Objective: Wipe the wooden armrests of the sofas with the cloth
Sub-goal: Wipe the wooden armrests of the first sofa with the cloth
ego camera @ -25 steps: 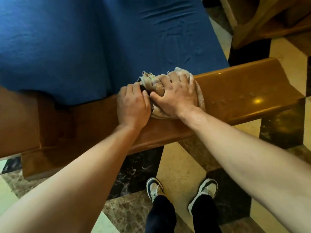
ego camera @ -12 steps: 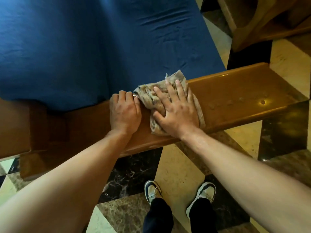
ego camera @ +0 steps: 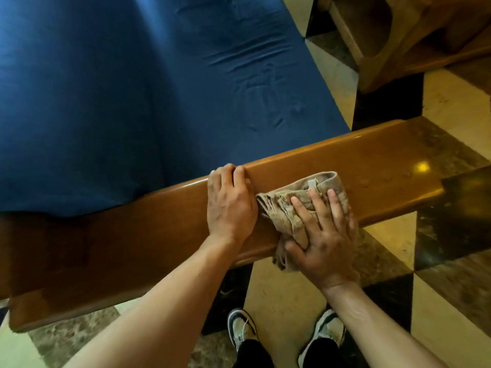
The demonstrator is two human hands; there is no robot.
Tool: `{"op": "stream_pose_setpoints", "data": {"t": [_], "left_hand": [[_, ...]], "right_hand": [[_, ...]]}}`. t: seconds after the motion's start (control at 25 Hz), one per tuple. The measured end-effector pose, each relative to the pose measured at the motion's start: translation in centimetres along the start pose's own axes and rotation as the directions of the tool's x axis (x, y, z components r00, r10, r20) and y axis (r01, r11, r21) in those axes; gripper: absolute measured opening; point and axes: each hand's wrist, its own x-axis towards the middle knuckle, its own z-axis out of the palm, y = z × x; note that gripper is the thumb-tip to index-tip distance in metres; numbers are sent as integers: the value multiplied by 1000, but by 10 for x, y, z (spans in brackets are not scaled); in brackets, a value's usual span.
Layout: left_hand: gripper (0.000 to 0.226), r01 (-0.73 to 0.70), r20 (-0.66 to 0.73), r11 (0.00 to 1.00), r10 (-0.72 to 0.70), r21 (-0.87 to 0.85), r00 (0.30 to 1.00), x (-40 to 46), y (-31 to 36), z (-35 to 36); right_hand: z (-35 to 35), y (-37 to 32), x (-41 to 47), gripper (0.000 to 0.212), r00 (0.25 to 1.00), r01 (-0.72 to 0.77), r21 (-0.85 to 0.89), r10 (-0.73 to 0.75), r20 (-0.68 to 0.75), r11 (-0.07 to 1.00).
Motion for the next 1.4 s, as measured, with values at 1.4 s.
{"op": "stream_pose_setpoints", "data": {"t": [1.4], "left_hand": [[40, 39, 58, 998, -36, -51, 998, 29, 79, 21]], "right_hand": [[-11, 62, 32, 69, 1000, 8, 35, -8, 5, 999]]}}
